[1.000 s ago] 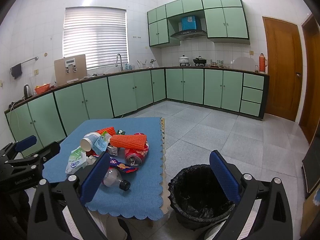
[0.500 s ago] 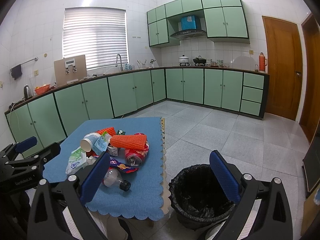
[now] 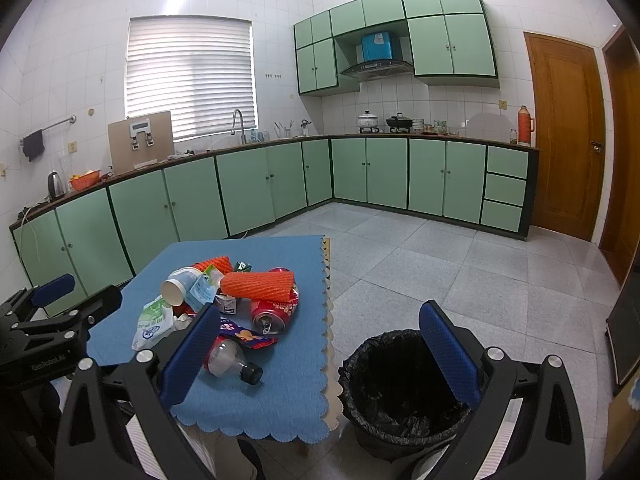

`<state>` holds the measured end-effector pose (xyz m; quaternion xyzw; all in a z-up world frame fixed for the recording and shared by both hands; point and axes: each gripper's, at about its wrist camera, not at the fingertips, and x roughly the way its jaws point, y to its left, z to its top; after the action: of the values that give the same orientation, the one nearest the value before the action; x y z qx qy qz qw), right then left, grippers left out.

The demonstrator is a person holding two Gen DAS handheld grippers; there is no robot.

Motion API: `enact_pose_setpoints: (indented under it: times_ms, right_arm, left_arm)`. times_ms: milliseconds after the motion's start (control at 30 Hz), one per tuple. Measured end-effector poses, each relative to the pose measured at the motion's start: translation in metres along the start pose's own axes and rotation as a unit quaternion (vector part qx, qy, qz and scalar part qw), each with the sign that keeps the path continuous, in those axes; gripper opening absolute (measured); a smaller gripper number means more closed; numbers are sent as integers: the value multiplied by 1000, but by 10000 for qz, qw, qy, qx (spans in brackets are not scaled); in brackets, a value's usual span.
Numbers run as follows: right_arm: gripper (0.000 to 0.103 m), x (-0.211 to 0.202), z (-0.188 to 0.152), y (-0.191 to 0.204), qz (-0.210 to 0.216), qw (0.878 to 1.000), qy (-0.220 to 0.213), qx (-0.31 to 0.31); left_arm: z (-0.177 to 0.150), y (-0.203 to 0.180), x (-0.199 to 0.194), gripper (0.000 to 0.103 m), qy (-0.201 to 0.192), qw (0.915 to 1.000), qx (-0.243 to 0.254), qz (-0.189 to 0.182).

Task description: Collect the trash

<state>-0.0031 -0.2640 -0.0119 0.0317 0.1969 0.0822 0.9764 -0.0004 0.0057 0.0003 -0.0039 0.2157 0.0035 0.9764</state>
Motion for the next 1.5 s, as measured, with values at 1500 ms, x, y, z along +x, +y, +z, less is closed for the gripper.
enact_pose_setpoints:
  times_ms: [1500]
  right_arm:
    - [97,22,-1,-5,109,9998,-16,163]
  left_arm:
    - [-5,7,27,98,132,9999,-16,34]
